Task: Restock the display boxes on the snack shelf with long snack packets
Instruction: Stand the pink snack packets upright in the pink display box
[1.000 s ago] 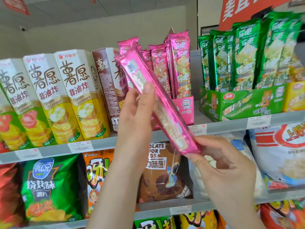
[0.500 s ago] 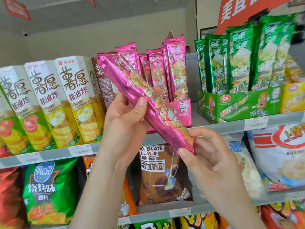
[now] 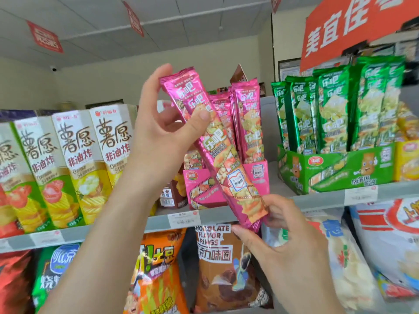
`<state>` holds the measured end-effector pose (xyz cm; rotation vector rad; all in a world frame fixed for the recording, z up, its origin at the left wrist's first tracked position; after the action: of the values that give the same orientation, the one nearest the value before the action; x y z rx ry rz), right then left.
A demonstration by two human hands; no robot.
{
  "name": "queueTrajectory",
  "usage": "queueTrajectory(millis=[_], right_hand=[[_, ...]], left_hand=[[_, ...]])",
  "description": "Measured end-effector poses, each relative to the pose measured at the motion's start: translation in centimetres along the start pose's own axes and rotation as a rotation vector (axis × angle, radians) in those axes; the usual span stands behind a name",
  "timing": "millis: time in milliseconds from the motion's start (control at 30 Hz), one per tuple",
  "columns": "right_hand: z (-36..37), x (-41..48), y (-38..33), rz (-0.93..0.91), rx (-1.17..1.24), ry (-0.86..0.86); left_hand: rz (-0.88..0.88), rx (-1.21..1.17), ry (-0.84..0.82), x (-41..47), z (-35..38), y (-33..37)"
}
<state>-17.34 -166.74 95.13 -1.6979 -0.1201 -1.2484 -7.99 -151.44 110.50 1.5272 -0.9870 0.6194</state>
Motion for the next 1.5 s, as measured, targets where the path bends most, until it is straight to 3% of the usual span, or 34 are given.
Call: queueTrajectory(millis=[100,200,300,400,467,567,633,733,867,1000,1200,1400,1500], right_hand=[[0.4,2.5,-1.3,-0.062,-0.053,-0.093],[-1.1,6.9,-5.1,-0.263,-0.074,-0.037],[-2.4,12.4,-8.8,-0.379,-0.043,0.018],[-1.9,17.3,-11.3,-0.421,-0.07,-0.051],[-0.3,19.9,-11.6,-0.389,-0.175,-0.173],[3.4,21.5,-9.6,-0.238,-0.342,-0.528],[4.6,21.3,-7.9,-0.167,-0.416,-0.665],[4.2,21.4,-7.3,-0.174,-0.424,-0.612],[4.1,21.4,-7.2,-0.167,-0.39,-0.553],[4.9,20.5,-7.8,-0.26,-0.445,-0.587],[5.9,20.6,-5.5,-0.185,-0.852,-0.684],[6.5,21.8,-6.0,-0.138,-0.752,-0.777],[6.5,22.0,-5.8,-0.135,-0.746,-0.757]], left_hand=[[0.068,0.061,0.008,2.6,-0.7,2.0],[0.14,0.126,0.061,5.2,-1.6,3.7],[0.251,0.356,0.049,7.6,-1.5,5.2],[0.28,0.556,-0.028,9.3,-0.4,5.1],[0.279,0.583,-0.08,9.7,0.7,4.4],[0.309,0.63,-0.133,9.4,2.2,3.4],[0.288,0.654,-0.172,9.2,2.9,2.4],[0.292,0.709,-0.256,8.5,4.2,1.4],[0.461,1.062,-0.221,8.1,5.1,1.6],[0.496,1.127,-0.304,8.5,5.4,1.6],[0.406,1.06,-0.459,9.4,5.9,0.9],[0.376,1.111,-0.421,11.8,5.3,0.1],[0.307,1.336,-0.589,12.2,6.7,-2.7]])
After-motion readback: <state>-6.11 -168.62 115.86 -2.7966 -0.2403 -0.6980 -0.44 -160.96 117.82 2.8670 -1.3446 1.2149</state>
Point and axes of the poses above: each hand's wrist, its own x-axis towards the middle knuckle, its own z-axis out of the palm, y = z × x, the point moved 9 cm from there along x, towards the middle knuckle, and after that the axes turned 15 degrees about x, right-handed, at the moved point
